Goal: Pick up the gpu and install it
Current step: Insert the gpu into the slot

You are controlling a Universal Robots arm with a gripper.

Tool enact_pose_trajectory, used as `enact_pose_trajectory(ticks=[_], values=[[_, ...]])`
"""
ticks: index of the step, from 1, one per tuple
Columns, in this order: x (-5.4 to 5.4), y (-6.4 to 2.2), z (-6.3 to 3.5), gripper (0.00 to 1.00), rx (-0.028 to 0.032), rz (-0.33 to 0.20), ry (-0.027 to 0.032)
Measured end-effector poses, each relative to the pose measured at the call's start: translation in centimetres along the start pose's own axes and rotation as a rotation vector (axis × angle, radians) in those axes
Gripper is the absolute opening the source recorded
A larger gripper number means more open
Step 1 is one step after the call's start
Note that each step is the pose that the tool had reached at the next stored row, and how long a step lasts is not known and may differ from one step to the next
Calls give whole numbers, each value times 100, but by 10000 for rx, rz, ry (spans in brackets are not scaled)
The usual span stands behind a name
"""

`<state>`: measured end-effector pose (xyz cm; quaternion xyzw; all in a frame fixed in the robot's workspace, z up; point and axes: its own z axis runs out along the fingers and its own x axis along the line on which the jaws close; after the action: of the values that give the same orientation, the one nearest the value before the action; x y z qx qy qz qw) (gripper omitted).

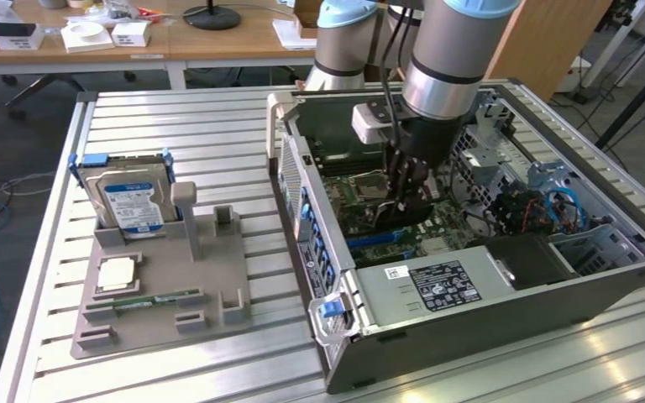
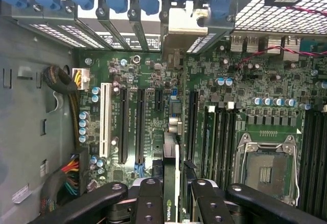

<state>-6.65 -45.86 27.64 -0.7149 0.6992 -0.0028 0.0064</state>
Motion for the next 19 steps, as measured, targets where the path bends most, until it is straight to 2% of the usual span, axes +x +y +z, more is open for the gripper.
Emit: enact_pose_trajectory(ticks=[19], values=[[-2, 35, 3, 26, 0, 0, 0]])
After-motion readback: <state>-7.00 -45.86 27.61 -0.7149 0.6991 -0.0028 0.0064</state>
